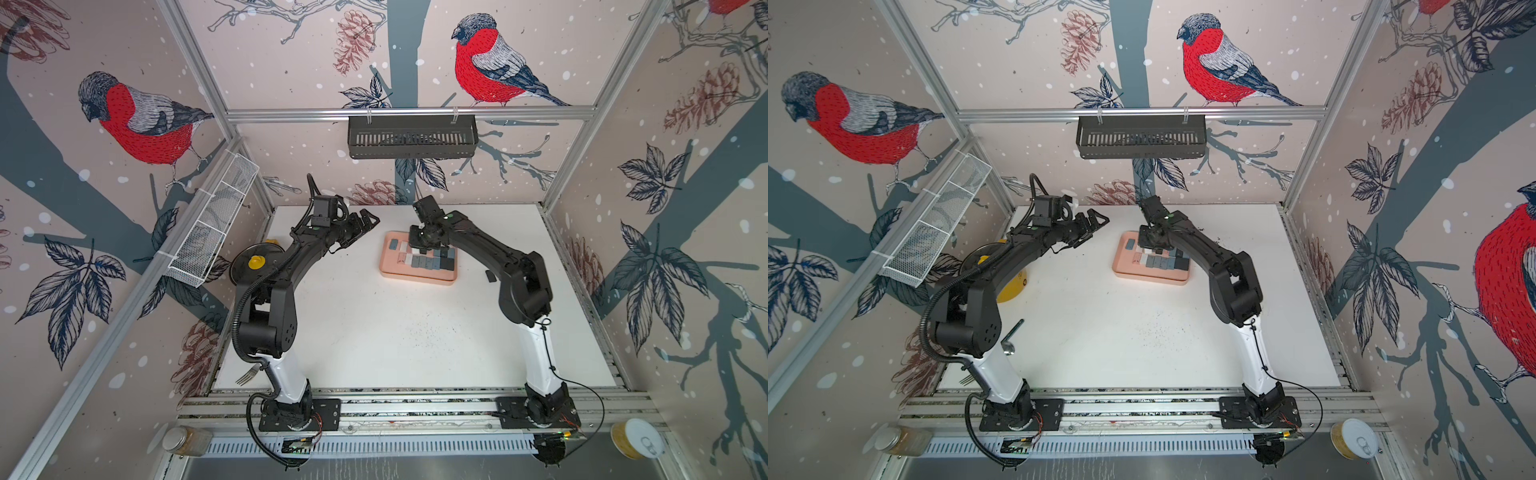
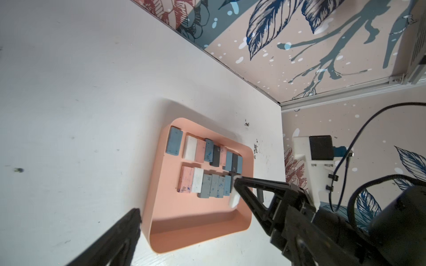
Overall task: Put the eraser in the storage box
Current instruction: Place the eraser in the storage box.
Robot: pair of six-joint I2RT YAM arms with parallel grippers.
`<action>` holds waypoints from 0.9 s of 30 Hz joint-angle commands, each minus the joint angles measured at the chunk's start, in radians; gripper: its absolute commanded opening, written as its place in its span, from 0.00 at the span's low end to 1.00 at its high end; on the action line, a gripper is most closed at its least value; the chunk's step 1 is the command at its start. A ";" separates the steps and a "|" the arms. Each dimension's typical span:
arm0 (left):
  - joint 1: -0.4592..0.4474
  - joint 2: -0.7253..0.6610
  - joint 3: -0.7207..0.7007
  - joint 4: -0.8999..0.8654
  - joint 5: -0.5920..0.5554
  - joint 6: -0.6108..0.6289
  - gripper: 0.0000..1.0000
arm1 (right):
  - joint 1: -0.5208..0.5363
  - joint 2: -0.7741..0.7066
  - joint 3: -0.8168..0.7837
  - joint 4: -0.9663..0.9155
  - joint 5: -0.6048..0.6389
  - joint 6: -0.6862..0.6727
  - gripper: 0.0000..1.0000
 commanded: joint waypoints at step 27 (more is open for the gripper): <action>-0.053 -0.051 -0.032 0.149 0.096 -0.033 0.97 | -0.051 -0.190 -0.087 -0.007 0.041 -0.061 0.87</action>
